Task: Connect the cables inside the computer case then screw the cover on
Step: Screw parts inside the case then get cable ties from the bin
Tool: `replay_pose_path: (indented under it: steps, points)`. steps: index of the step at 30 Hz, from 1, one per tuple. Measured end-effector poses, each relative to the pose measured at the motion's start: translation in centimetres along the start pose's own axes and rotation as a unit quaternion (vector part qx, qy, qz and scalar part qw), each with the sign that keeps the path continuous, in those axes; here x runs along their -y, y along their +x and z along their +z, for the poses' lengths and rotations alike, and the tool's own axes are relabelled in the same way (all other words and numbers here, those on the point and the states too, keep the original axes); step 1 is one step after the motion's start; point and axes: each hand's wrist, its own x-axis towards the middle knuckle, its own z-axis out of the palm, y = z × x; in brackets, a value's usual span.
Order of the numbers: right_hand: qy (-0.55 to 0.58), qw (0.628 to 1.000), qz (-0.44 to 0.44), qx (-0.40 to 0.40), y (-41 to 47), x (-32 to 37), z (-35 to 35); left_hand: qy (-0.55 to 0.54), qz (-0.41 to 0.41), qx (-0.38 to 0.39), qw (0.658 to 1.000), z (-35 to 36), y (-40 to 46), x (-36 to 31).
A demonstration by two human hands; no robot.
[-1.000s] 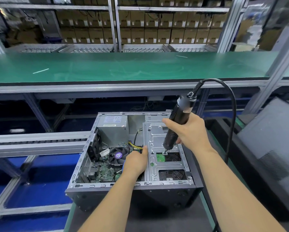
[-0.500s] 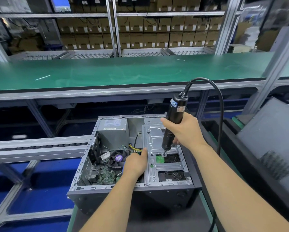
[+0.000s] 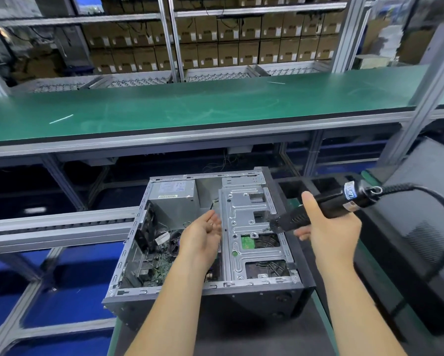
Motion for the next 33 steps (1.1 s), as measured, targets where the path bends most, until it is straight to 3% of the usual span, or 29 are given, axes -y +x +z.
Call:
replay_pose_path:
  steps: [6,12,19,33]
  points:
    - [0.108,0.992,0.033,-0.049,-0.6,0.6,-0.3,-0.085,-0.038,0.061,0.994,-0.3,-0.6,0.0]
    - [0.192,0.979,0.048,-0.044,-0.6,2.8,0.5,-0.011,-0.017,0.061,0.998,0.0,-0.6,0.7]
    - [0.203,0.978,0.051,-0.002,-2.2,2.9,2.1,-0.002,-0.046,0.087,0.995,0.2,-0.6,1.5]
    - [0.202,0.978,0.059,-0.004,-2.1,3.2,2.1,-0.010,-0.061,0.090,0.994,0.3,-0.8,1.4]
